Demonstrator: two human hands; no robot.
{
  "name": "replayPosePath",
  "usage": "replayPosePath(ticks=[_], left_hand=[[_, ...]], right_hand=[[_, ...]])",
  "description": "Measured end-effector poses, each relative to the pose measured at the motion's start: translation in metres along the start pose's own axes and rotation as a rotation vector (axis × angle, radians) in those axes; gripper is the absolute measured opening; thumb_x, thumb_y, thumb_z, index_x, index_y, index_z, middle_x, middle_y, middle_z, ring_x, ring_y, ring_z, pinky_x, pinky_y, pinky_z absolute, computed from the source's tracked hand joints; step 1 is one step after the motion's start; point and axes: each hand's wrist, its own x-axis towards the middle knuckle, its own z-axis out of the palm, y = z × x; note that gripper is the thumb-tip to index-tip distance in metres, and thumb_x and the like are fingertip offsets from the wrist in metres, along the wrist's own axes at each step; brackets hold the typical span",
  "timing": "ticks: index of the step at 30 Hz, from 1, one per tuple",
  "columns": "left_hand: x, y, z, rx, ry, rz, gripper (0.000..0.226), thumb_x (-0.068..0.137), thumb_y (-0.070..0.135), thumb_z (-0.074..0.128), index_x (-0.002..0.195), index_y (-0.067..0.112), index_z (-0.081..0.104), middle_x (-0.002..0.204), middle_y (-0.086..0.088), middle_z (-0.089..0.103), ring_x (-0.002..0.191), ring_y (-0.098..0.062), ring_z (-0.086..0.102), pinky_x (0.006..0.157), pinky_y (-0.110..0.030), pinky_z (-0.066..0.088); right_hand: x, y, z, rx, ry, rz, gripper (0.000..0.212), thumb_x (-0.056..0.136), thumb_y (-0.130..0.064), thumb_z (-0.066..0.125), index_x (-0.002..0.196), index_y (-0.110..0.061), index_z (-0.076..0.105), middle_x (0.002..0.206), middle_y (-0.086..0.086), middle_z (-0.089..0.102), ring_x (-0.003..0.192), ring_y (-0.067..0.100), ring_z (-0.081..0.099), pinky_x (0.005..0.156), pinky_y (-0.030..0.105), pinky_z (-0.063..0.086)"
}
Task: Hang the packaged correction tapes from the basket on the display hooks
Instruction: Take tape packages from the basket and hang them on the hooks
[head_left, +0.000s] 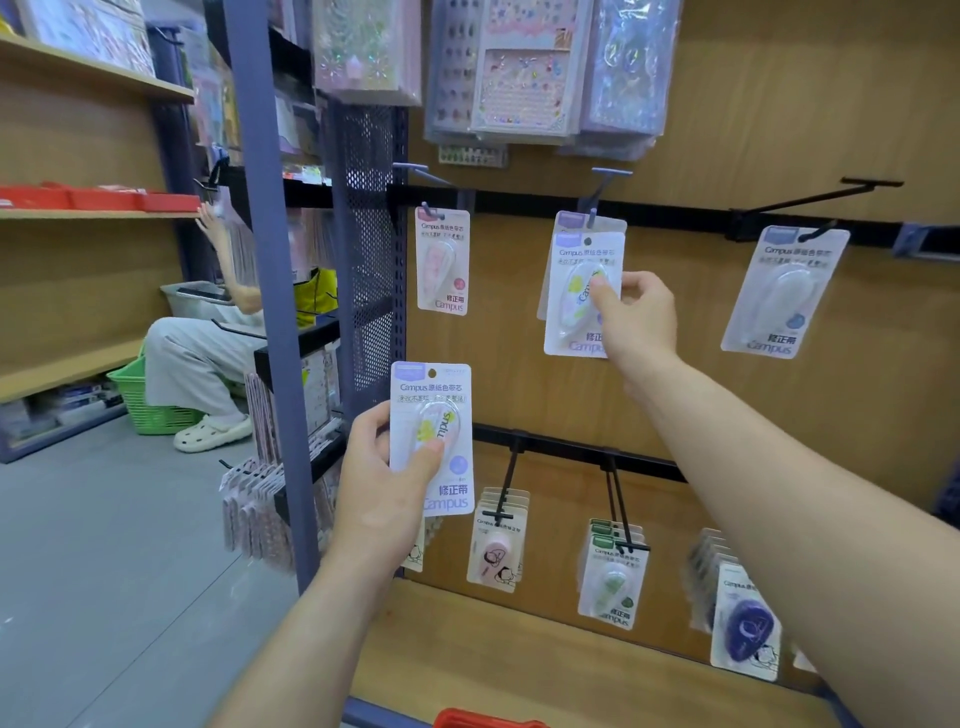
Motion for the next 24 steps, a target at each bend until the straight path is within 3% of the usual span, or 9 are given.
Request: replayPosePath(ticks=[6, 12, 24], left_hand=[[0.002, -0.001, 0.003, 0.004, -0.008, -0.007, 0.036, 0.097, 0.01, 0.066, 0.124, 0.029, 0.051, 0.114, 0.005, 0.074, 0.096, -0.016, 0.075, 0.07, -0.035, 0.063], [0.002, -0.003, 0.005, 0.005, -0.014, -0.008, 0.037, 0.097, 0.009, 0.066, 0.125, 0.029, 0.052, 0.112, 0.006, 0.075, 0.095, -0.015, 0.076, 0.071, -0.036, 0.063], [0.002, -0.002, 0.005, -0.015, -0.051, 0.001, 0.037, 0.097, 0.01, 0.067, 0.124, 0.032, 0.053, 0.111, 0.004, 0.077, 0.094, -0.015, 0.076, 0.076, -0.042, 0.064]], right_hand=[[-0.004, -0.005, 0.001, 0.025, -0.03, -0.169, 0.01, 0.103, -0.028, 0.059, 0.109, -0.021, 0.057, 0.1, -0.01, 0.071, 0.086, 0.002, 0.072, 0.062, 0.021, 0.058], [0.006, -0.012, 0.005, 0.03, 0.025, -0.055, 0.018, 0.101, -0.035, 0.059, 0.112, -0.021, 0.058, 0.106, -0.004, 0.072, 0.091, 0.01, 0.073, 0.075, 0.036, 0.063], [0.009, -0.007, 0.007, 0.025, 0.07, -0.038, 0.021, 0.1, -0.036, 0.059, 0.112, -0.019, 0.058, 0.104, -0.005, 0.069, 0.09, 0.011, 0.072, 0.068, 0.032, 0.061]])
